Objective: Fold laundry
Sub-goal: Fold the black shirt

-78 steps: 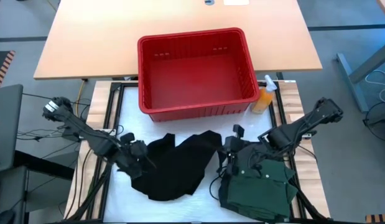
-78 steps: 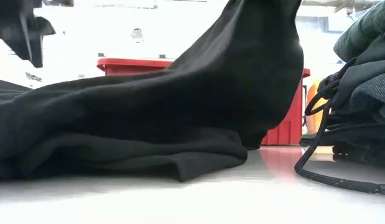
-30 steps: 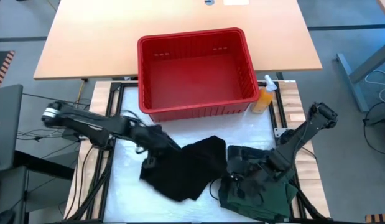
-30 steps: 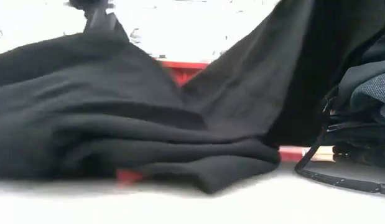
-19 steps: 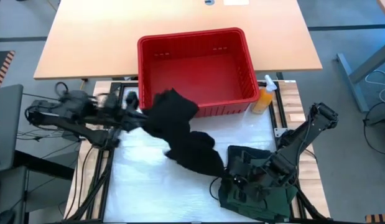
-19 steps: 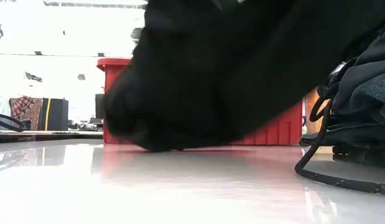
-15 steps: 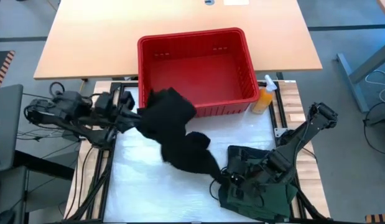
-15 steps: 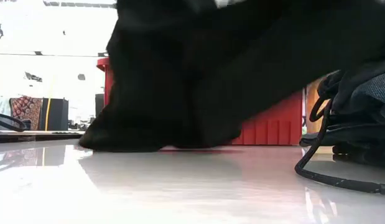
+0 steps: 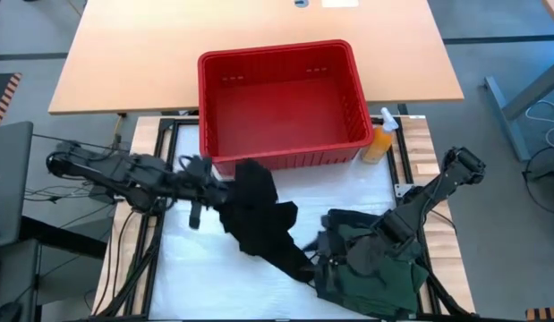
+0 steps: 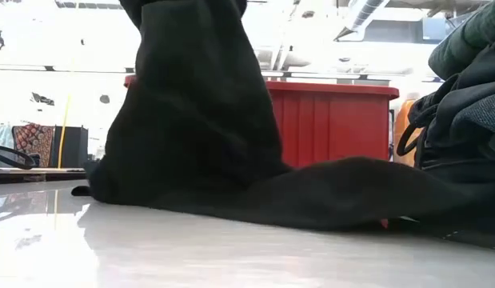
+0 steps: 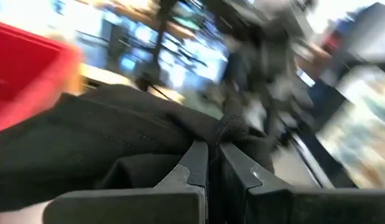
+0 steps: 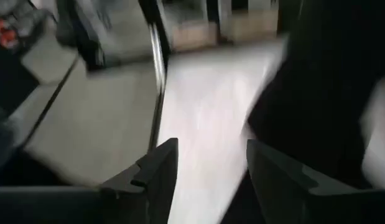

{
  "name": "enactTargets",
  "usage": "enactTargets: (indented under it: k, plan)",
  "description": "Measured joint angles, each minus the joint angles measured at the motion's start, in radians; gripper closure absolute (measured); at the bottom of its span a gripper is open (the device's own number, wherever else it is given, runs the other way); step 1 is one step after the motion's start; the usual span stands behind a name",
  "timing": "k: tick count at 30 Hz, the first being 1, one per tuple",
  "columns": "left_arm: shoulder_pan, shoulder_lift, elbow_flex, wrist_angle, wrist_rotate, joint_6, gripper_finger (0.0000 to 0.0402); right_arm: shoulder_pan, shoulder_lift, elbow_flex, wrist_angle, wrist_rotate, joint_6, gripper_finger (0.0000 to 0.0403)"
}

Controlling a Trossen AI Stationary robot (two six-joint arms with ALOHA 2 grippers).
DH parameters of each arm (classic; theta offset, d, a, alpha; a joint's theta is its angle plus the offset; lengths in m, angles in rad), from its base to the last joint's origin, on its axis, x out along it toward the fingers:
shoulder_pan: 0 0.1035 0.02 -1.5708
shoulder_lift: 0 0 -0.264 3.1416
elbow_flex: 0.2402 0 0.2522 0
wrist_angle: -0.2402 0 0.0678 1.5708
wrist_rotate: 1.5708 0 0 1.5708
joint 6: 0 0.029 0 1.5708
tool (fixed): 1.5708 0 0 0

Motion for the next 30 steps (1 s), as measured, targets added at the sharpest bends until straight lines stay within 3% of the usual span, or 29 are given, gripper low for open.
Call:
enactTargets:
  k: [3, 6, 10, 16, 21, 25, 28, 30]
  plan:
    - [0.000, 0.049, 0.001, -0.003, 0.174, 0.033, 0.0401, -0.021, 0.000, 0.000, 0.217, 0.065, -0.319, 0.0180]
    - [-0.002, 0.095, 0.001, 0.012, 0.288, 0.048, 0.0401, -0.062, -0.001, 0.000, 0.353, 0.157, -0.429, 0.0182]
    - [-0.007, 0.126, 0.001, 0.039, 0.319, 0.069, 0.0401, -0.146, -0.001, 0.000, 0.353, 0.159, -0.273, 0.0185]
    - [-0.007, 0.130, 0.001, 0.039, 0.317, 0.100, 0.0401, -0.228, 0.000, 0.000, 0.264, -0.010, -0.066, 0.0180]
    - [-0.007, 0.128, 0.001, 0.028, 0.317, 0.134, 0.0401, -0.248, 0.024, 0.000, 0.282, -0.171, 0.004, 0.0179]
    - [-0.007, 0.128, 0.001, 0.018, 0.315, 0.167, 0.0401, -0.248, 0.083, 0.000, 0.299, -0.213, 0.024, 0.0182]
    - [-0.006, 0.128, 0.001, 0.018, 0.315, 0.191, 0.0401, -0.245, 0.126, 0.000, 0.329, -0.215, 0.024, 0.0209]
    - [-0.006, 0.128, 0.001, 0.002, 0.316, 0.198, 0.0400, -0.239, 0.144, 0.000, 0.368, -0.216, 0.007, 0.0252]
